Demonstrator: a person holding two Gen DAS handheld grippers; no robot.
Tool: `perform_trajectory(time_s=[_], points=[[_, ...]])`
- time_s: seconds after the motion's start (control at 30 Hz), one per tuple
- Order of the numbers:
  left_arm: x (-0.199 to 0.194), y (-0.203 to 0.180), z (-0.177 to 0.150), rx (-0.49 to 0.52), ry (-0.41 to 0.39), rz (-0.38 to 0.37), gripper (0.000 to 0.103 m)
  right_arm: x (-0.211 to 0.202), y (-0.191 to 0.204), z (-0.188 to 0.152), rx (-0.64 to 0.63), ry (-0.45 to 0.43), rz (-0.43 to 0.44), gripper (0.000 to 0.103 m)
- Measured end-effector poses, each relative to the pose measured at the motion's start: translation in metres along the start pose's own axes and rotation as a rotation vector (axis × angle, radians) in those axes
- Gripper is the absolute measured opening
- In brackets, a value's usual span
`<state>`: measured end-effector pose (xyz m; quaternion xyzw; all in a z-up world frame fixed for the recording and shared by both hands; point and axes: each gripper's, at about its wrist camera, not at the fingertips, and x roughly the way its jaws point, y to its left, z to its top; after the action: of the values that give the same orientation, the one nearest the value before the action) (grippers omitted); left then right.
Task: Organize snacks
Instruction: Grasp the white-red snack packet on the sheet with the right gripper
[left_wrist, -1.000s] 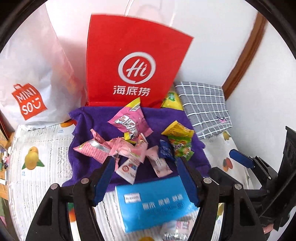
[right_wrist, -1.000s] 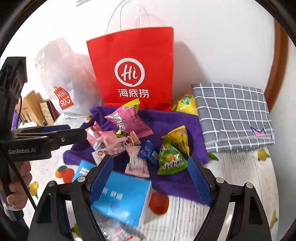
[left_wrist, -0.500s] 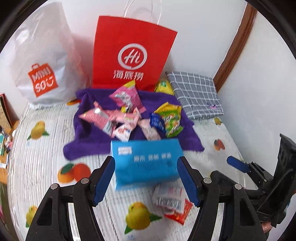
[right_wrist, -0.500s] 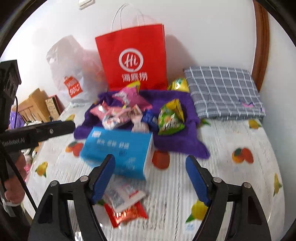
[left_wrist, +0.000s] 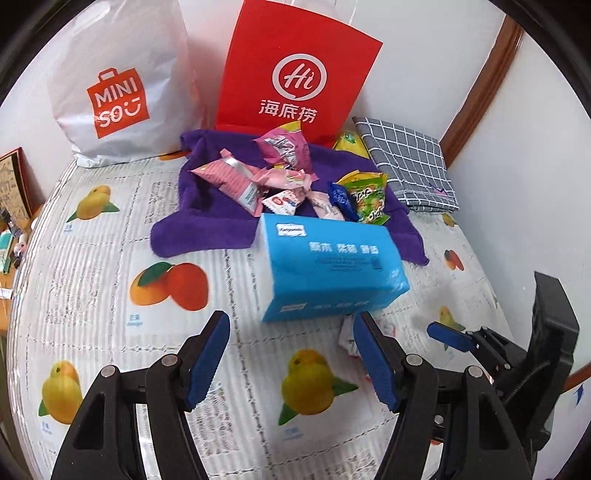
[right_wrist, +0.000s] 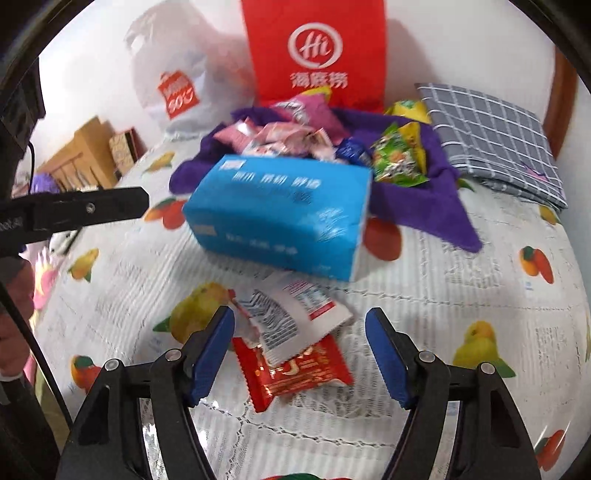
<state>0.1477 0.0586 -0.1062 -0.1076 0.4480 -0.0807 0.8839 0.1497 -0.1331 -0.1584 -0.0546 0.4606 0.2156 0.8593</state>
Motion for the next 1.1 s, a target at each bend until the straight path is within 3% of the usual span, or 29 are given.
perform_trajectory(time_s=[0.27,0.7,1.1], points=[[-0.004,0.014,-0.005,-0.005,-0.009,-0.009,0.067,0.03,0.009,0.003,-0.057,0.074,-0.039,0.073],[0.0,0.033,-0.02,-0.026,0.008,-0.033,0.067,0.056,0.002,0.003,-0.031,0.129,-0.078,0.073],[0.007,0.043,-0.033,-0.042,0.034,-0.04,0.067,0.053,0.004,0.006,-0.032,0.093,-0.061,0.065]])
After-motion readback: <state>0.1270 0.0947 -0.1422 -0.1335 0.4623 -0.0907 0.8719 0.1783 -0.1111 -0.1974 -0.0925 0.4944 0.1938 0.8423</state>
